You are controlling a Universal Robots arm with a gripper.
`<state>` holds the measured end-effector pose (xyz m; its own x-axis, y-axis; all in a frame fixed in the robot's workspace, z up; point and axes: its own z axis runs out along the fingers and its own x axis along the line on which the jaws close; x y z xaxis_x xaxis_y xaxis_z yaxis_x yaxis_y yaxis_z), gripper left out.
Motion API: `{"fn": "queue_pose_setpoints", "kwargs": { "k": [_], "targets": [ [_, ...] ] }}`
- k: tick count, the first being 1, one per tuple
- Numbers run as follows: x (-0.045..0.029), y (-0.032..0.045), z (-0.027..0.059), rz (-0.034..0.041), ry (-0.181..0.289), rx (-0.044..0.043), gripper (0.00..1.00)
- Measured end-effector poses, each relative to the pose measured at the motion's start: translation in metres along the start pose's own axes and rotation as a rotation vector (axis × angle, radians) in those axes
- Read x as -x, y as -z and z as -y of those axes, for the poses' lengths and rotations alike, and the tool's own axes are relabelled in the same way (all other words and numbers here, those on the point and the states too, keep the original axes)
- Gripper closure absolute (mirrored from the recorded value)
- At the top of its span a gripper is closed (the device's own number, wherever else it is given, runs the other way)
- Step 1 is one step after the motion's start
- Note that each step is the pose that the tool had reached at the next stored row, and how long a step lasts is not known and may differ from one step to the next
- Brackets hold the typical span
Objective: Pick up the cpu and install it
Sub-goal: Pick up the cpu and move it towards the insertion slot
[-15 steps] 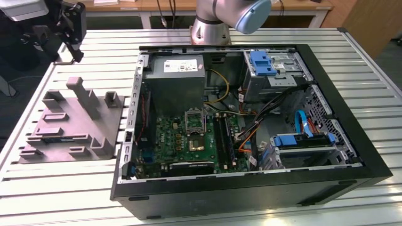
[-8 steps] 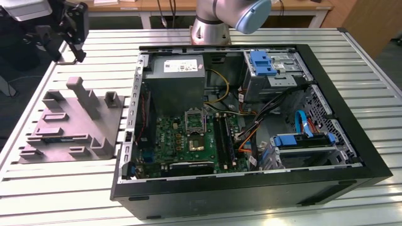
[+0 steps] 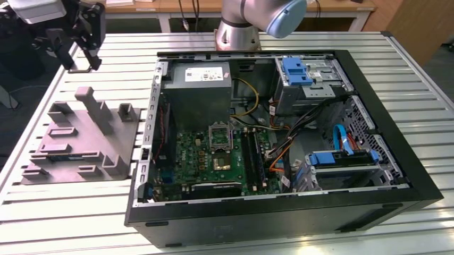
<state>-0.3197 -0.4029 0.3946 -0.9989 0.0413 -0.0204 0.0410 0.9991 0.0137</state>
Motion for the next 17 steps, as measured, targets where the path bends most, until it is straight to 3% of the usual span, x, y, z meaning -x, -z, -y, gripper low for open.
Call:
{"fn": "queue_pose_setpoints", "kwargs": {
  "k": [17],
  "targets": [
    [0.0063,-0.0001,-0.0002,0.0000,0.000,0.0000,0.53]
  ]
}}
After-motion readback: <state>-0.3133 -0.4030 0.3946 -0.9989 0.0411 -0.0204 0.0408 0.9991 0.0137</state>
